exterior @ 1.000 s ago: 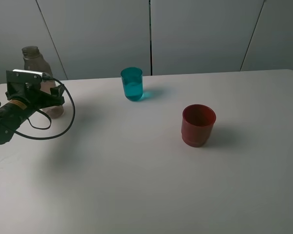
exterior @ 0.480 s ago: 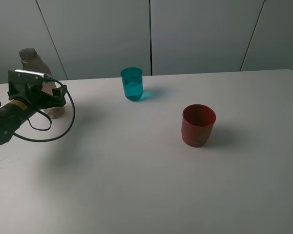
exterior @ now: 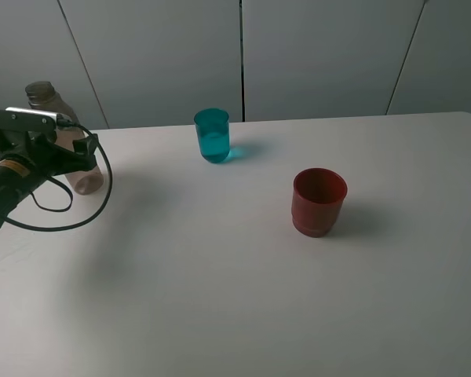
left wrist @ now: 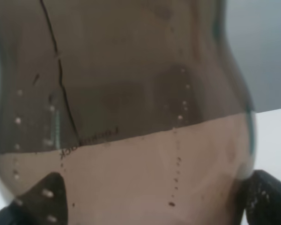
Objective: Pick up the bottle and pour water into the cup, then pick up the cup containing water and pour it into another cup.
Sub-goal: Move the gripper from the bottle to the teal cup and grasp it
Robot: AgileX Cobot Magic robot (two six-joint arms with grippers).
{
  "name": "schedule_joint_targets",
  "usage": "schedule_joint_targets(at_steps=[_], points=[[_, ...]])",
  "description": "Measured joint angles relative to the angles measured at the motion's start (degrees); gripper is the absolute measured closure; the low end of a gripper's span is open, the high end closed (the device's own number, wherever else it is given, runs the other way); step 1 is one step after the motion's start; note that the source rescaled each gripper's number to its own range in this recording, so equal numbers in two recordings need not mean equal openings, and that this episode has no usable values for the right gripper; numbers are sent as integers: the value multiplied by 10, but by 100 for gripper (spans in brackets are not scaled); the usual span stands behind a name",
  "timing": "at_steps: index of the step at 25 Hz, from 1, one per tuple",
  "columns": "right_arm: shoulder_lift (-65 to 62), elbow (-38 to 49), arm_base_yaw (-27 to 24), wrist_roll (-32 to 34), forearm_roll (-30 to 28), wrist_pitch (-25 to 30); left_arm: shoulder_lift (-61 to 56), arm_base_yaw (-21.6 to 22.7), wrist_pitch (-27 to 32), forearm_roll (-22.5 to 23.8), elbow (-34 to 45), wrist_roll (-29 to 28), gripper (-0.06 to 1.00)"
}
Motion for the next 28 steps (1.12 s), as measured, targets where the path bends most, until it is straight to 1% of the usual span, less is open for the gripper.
schedule_joint_targets(at_steps=[8, 17, 28], points=[[0, 0, 0, 0, 0, 0, -38, 0, 0, -23, 40, 5, -4], [0, 0, 0, 3, 0, 0, -89, 0, 0, -30, 85, 17, -4], [0, 0, 0, 3, 0, 0, -199, 0, 0, -44, 149, 30, -4]])
